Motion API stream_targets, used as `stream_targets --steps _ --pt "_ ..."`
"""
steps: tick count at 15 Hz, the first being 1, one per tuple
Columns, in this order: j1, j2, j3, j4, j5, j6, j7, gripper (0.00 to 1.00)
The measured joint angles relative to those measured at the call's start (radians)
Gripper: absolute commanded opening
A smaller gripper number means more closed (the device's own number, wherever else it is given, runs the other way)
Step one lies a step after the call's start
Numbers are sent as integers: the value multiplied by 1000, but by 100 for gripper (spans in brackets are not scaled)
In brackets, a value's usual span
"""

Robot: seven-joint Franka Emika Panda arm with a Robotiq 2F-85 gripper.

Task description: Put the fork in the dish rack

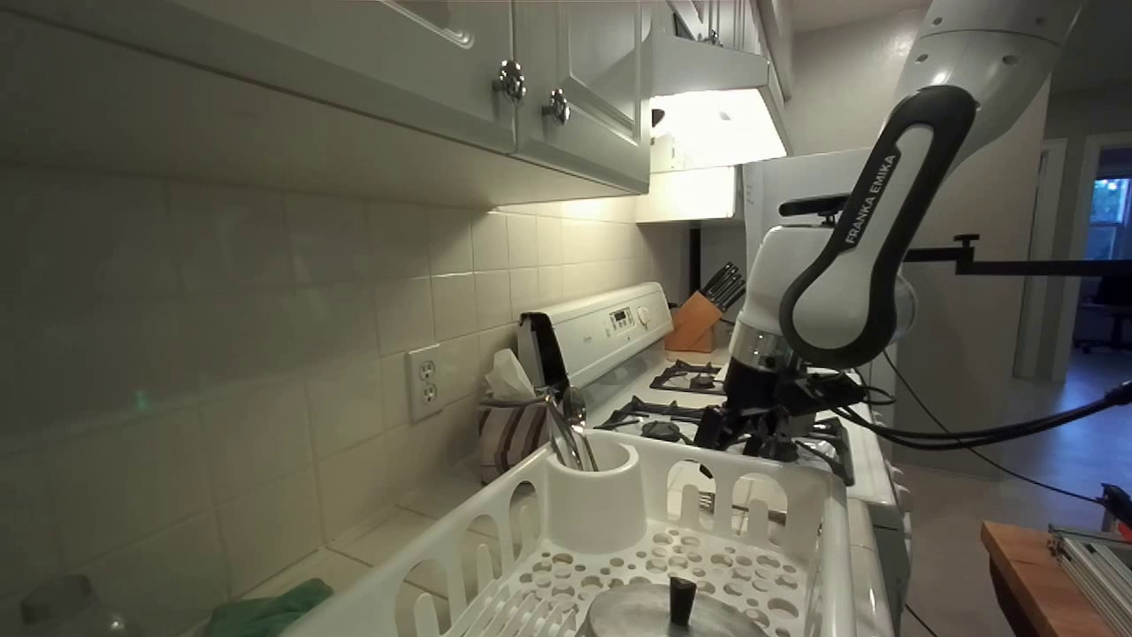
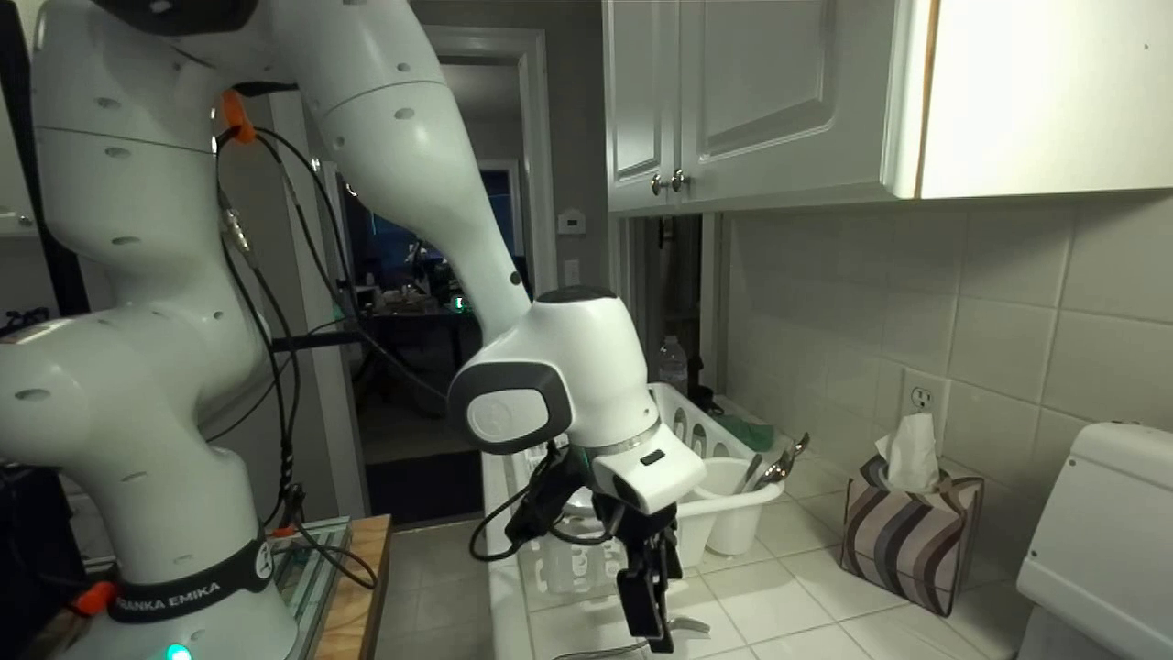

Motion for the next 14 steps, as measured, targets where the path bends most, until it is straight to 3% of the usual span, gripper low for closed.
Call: stream_targets --steps 8,14 --pt "-104 100 72 72 7 0 -98 100" --pt "-100 143 33 109 7 0 -163 100"
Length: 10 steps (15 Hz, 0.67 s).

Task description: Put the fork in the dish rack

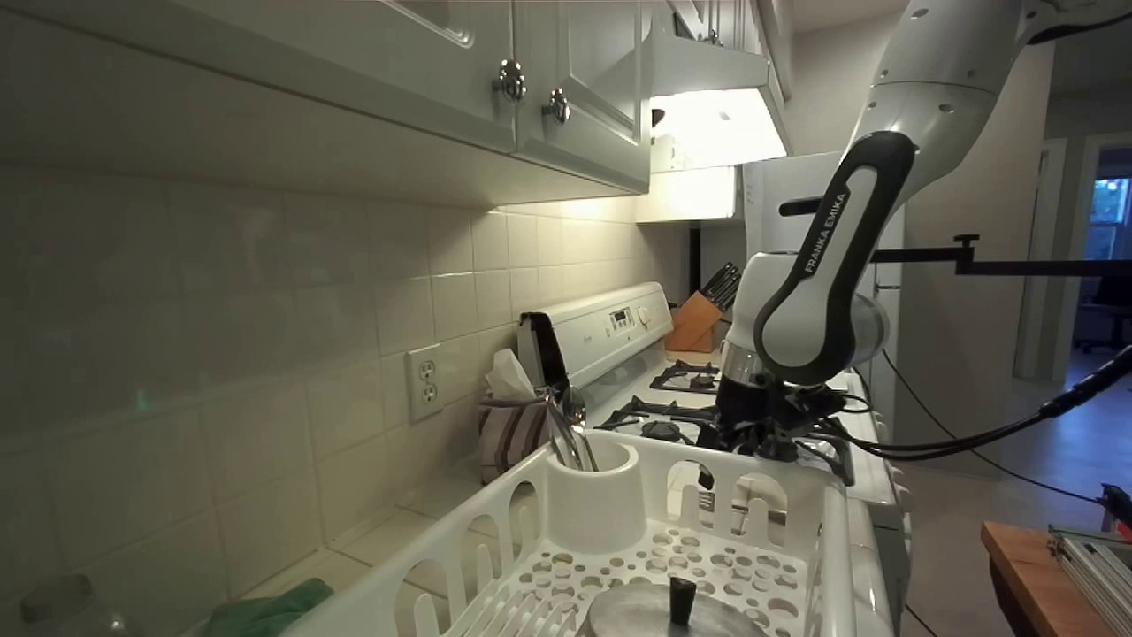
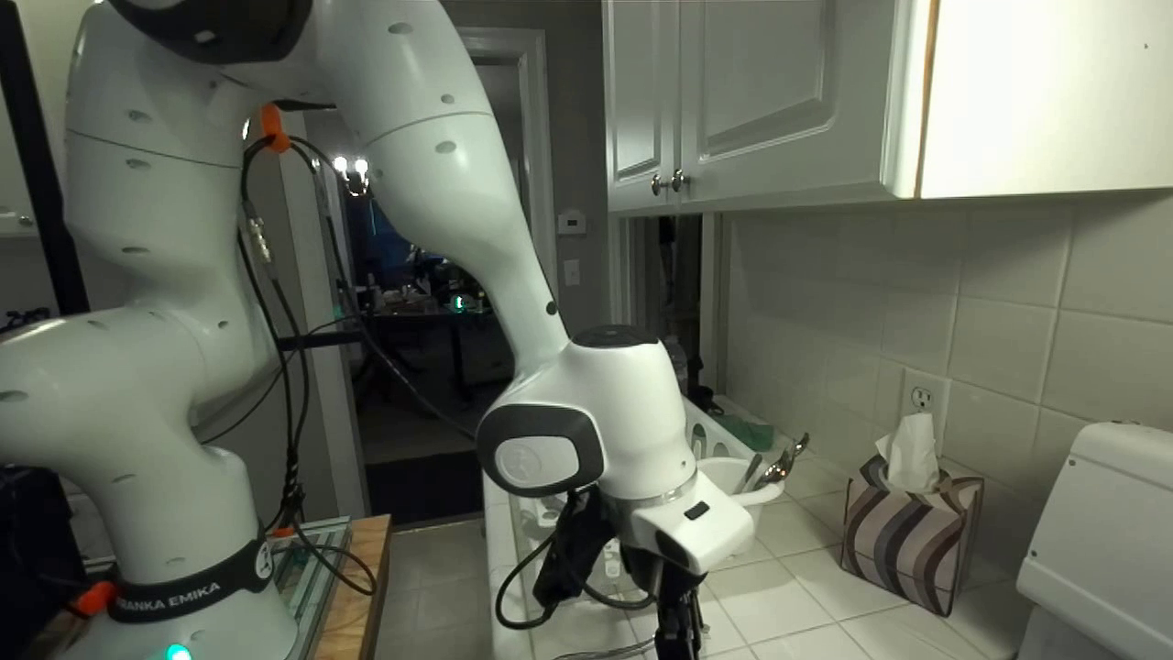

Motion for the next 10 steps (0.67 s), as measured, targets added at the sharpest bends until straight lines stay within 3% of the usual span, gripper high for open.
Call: stream_targets --steps 3,10 --pt "-8 5 4 8 5 -1 -22 100" --pt "-176 6 194 22 13 -7 -49 100"
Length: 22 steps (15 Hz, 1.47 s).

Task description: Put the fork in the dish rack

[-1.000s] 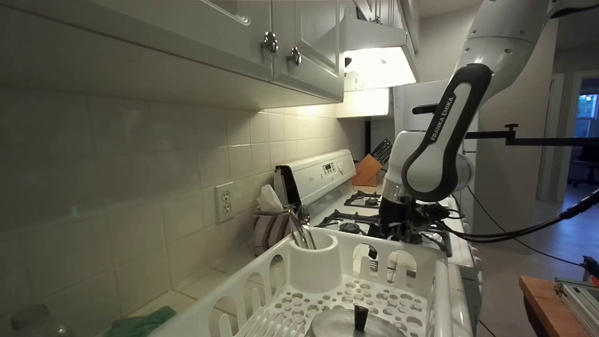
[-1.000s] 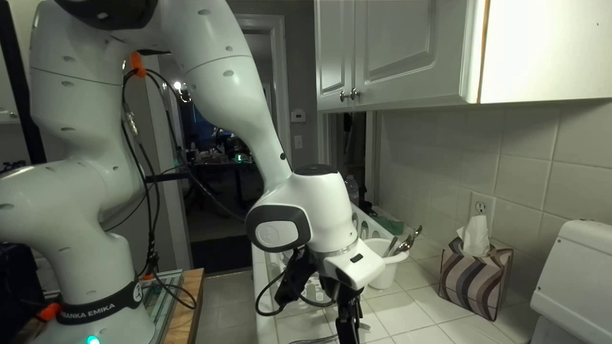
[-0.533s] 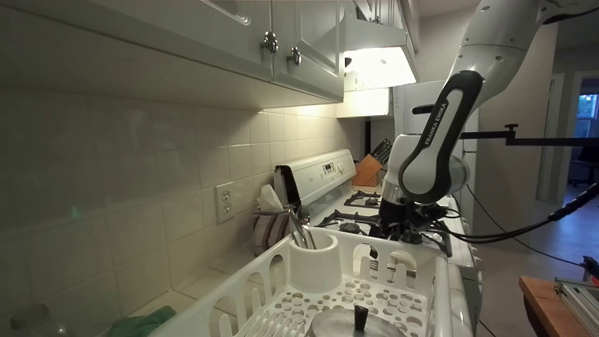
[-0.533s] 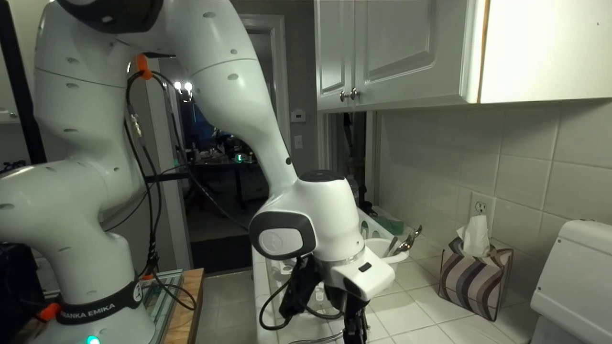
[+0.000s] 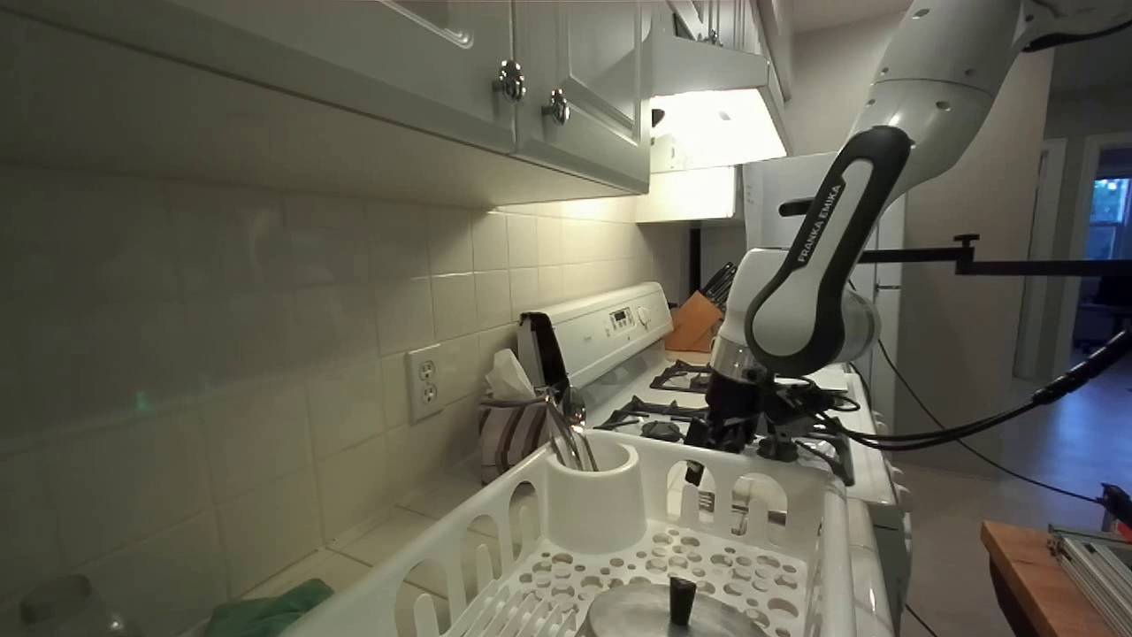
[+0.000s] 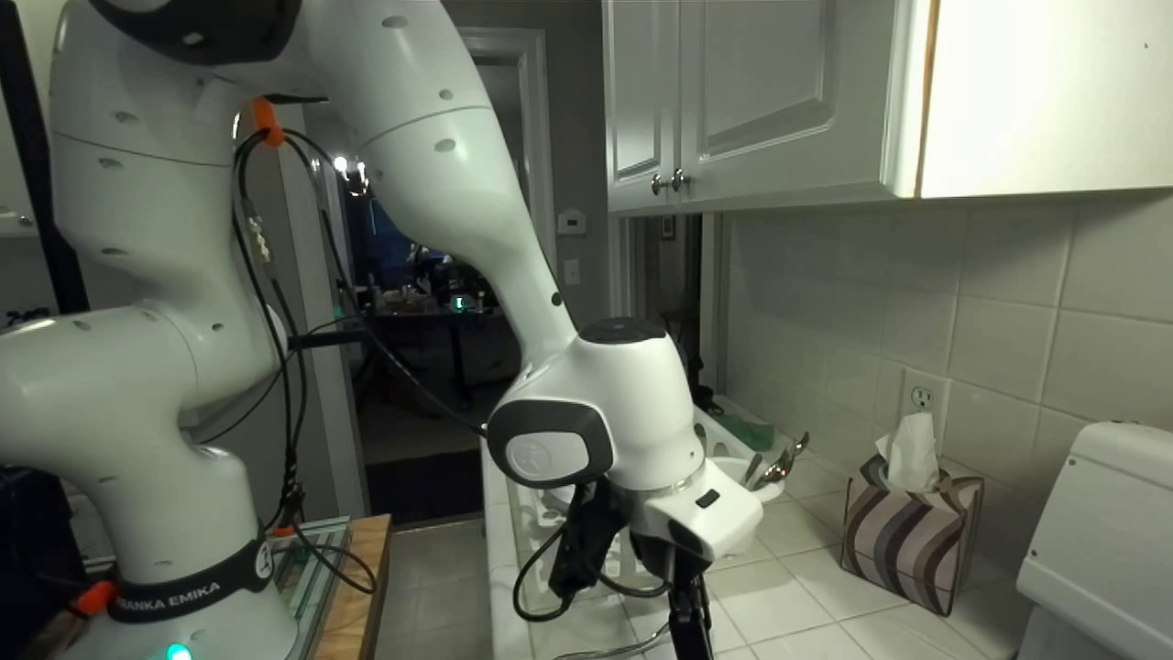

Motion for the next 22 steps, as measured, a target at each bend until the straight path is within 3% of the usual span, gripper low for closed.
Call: stream_targets --steps 4,16,22 --pt "0 4 -16 5 15 -54 -37 100" --pt "202 4 -234 42 13 -147 -57 100" --pt "253 3 -308 47 3 -161 -57 100"
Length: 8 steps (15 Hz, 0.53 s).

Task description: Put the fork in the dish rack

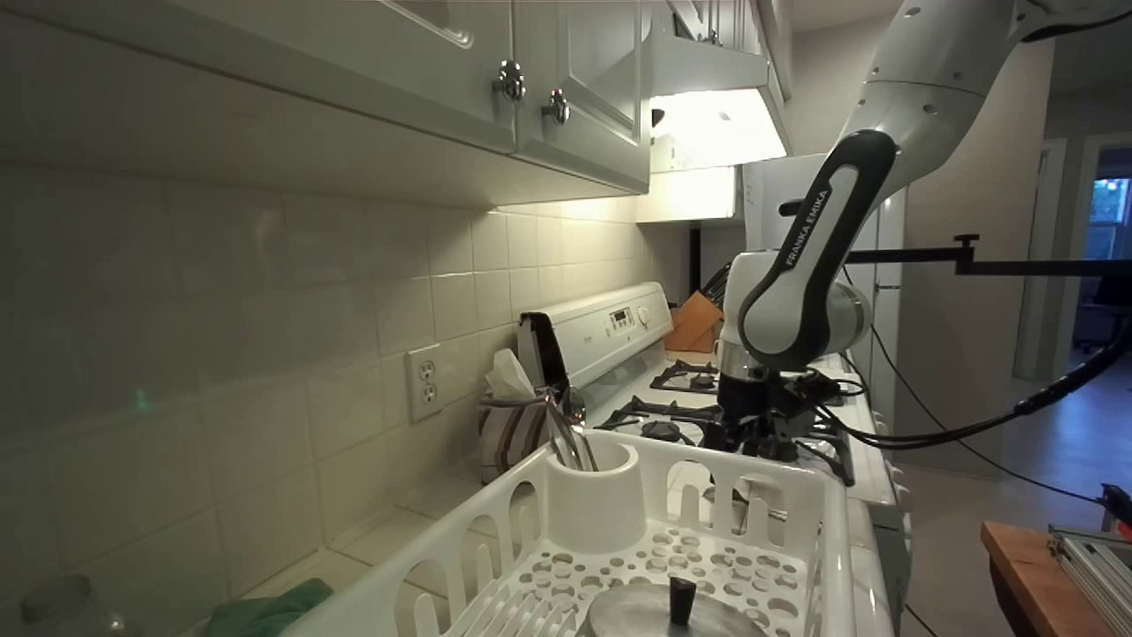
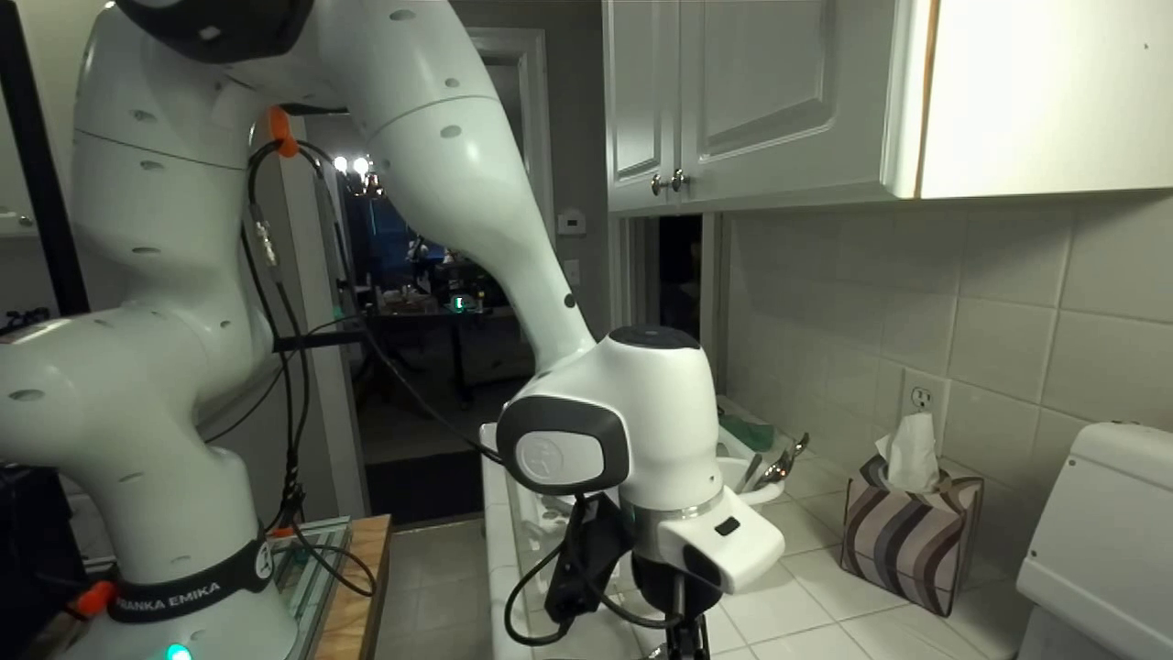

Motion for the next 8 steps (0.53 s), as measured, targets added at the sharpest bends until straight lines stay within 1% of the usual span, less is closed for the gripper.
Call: stream_targets --steps 4,8 --pt "8 -3 25 0 2 0 0 100" --pt "38 -4 45 1 2 1 0 100"
